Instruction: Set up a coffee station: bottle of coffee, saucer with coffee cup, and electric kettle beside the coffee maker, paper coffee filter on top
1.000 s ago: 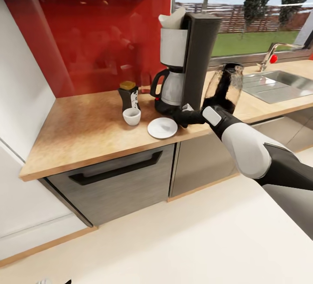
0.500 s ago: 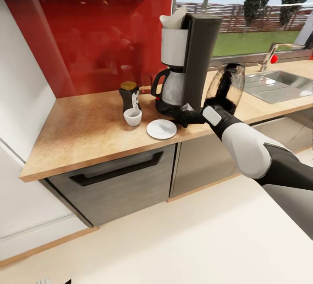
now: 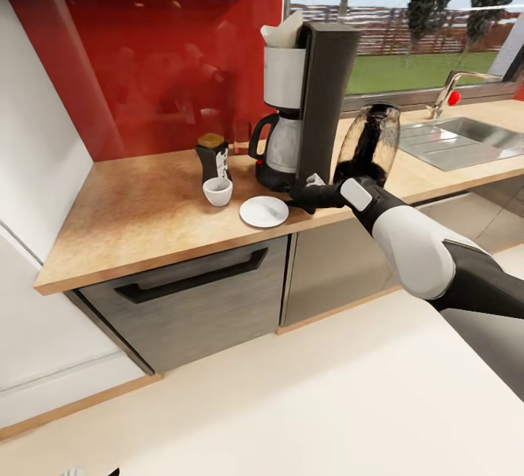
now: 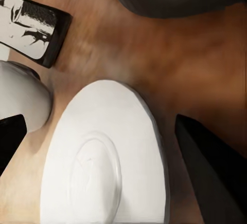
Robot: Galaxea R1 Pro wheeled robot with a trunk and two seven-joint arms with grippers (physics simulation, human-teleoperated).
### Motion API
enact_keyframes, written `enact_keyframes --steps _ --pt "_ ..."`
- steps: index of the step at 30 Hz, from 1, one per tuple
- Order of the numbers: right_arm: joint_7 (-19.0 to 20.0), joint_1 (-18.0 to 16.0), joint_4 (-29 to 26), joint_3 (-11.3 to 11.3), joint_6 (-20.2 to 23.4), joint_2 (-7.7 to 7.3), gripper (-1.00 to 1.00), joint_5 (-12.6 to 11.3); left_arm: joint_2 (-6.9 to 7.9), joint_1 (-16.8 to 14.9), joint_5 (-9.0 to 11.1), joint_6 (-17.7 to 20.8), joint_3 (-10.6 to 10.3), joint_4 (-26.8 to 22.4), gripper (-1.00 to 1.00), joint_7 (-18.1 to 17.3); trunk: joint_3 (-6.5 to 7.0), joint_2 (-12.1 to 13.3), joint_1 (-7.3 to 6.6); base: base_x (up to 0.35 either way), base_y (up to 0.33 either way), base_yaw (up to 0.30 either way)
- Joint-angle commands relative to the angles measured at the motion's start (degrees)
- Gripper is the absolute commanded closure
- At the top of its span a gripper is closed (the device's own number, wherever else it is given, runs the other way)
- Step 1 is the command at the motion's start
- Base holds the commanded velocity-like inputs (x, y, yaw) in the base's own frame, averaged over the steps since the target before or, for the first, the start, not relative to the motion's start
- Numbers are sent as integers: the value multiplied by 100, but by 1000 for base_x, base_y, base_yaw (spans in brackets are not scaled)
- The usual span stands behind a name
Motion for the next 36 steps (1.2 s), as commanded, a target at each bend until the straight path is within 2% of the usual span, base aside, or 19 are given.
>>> enact_keyframes --steps 1,26,29,31,34,35,36 --pt "-27 0 -5 49 32 -5 -100 -7 2 -3 19 -7 2 5 -100 -23 -5 -2 -1 -8 -6 0" --pt "17 174 -10 51 29 -8 -100 -20 1 -3 19 -7 2 3 -100 -36 -5 -2 -1 -120 -78 0" --pt "235 328 -43 50 20 -26 -100 -90 4 -3 19 -7 2 3 -100 -34 -5 -2 -1 -33 -13 0" --pt "869 491 -60 51 7 -178 -100 -151 5 -3 19 -7 2 3 -100 -38 -5 -2 -1 -14 -5 0" --pt "1506 693 -80 57 -84 -327 -100 -169 6 -3 19 -7 2 3 -100 -39 -5 -2 -1 -7 -3 0" --pt "1718 761 -86 60 -166 -376 -100 -170 4 -3 19 -7 2 3 -100 -39 -5 -2 -1 -4 -2 0" --pt "2106 888 -95 63 -369 -465 -100 -172 5 -3 19 -7 3 3 -100 -37 -5 -2 -1 -3 -1 0"
